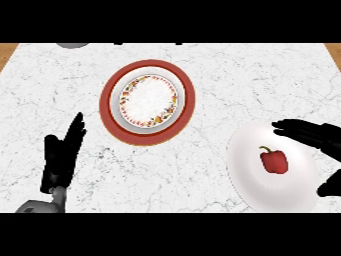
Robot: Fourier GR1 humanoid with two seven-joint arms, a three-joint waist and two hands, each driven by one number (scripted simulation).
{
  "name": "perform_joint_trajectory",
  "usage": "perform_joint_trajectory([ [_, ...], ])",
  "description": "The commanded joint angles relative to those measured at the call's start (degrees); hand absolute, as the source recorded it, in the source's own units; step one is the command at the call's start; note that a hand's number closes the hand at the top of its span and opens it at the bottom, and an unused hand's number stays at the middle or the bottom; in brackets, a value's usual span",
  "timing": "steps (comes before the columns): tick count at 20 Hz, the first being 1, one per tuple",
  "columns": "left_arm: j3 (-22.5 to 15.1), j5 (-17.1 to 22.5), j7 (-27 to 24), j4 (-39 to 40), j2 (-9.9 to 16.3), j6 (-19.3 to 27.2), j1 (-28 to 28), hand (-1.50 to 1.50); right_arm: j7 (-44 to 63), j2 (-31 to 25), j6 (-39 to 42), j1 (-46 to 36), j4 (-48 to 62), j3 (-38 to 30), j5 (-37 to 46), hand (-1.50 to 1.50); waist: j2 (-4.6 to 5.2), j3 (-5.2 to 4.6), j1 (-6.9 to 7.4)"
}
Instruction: Pick the bell pepper from the plate and place it in the plate
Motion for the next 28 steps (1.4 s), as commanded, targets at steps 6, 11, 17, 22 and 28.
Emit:
perform_joint_trajectory([
  [6, 2.93, -2.16, -0.23, 2.06, -2.36, -1.83, -0.97, 0.00, 0.00, 3.94, 3.41, -1.39, 2.92, -2.01, 9.15, -1.50, -0.01, 0.01, -0.30],
  [11, 1.64, -4.79, 4.41, -6.63, -3.03, -1.45, 2.53, 0.00, 0.75, 9.03, 3.25, -2.79, 4.31, -1.82, 13.97, -1.50, -0.06, 0.03, -0.13],
  [17, 4.86, -4.40, 2.91, 0.49, -4.54, -4.06, -2.40, 0.00, -3.30, 10.04, 3.18, -2.67, 8.63, -3.09, 18.28, -1.50, 0.00, 0.02, -0.24],
  [22, 6.58, -4.82, -4.68, 5.04, -4.99, -5.71, -0.48, 0.00, -4.44, 12.90, 0.99, -6.57, 15.61, -4.05, 21.15, -1.50, 0.06, 0.02, -0.05],
  [28, 6.99, -6.06, -3.02, 3.13, -5.28, -7.24, 0.32, 0.00, -4.73, 16.39, -1.83, -7.73, 19.80, -4.59, 25.47, -1.50, 0.04, 0.03, -0.03],
])
